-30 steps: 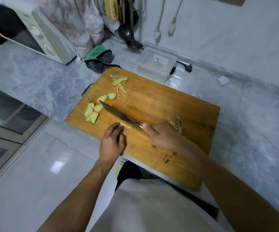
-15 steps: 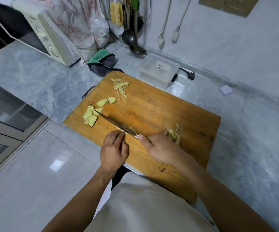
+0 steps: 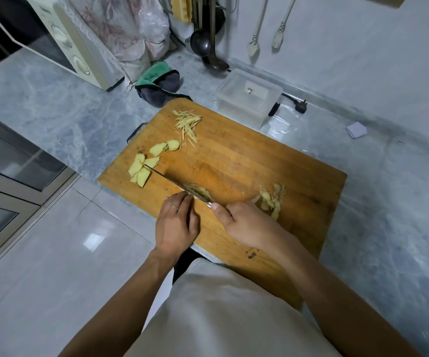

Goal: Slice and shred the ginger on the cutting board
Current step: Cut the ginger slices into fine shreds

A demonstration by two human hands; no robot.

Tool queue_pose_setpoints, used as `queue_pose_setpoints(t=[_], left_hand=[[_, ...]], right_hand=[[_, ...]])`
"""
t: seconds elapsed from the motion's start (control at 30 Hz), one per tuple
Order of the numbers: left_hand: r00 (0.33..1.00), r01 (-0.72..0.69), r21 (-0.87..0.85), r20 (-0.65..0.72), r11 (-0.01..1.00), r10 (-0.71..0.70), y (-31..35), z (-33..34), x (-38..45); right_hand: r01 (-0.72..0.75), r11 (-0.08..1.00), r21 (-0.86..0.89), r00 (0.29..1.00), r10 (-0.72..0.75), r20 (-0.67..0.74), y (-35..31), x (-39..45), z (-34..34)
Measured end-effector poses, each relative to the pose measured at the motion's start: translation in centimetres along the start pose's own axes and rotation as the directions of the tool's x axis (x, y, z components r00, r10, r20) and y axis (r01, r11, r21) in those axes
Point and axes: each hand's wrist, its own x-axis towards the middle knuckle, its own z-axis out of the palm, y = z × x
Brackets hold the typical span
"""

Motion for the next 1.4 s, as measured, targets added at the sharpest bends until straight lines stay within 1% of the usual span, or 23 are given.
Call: queue_pose_setpoints(t=[0.2, 0.53, 0.83, 1.07, 1.2, 1.4], left_hand=[[0.999, -0.031, -0.018, -0.037, 0.999, 0.03, 0.3, -0.2, 0.2], [0.999, -0.002, -0.026, 0.041, 1.0, 0.003, -0.6, 0.0, 0.4], [0.998, 0.008, -0.017, 0.069, 1.0, -0.007, -0.4, 0.0, 0.3], [0.998, 0.029, -0.023, 0.055, 0.999, -0.027, 0.0, -0.2, 0.2], [0.997, 0.016, -0.002, 0.07, 1.0, -0.016, 0.0, -0.4, 0.2], [0.998, 0.005, -0.004, 0.055, 1.0, -0.005, -0.1, -0.4, 0.2]], right_hand=[[-0.006, 0.999, -0.035, 1.0, 0.005, -0.019, -0.6, -0.2, 0.2], [-0.028, 0.998, -0.051, 0.999, 0.027, -0.018, -0.6, 0.2, 0.4], [-0.03, 0.998, -0.054, 0.999, 0.029, -0.018, -0.6, 0.4, 0.7], [-0.028, 0.999, -0.036, 1.0, 0.027, -0.003, -0.8, -0.1, 1.3], [-0.052, 0.998, 0.017, 0.999, 0.052, 0.016, -1.5, 0.3, 0.6], [-0.023, 0.999, -0.021, 0.999, 0.023, -0.034, 0.0, -0.7, 1.4]])
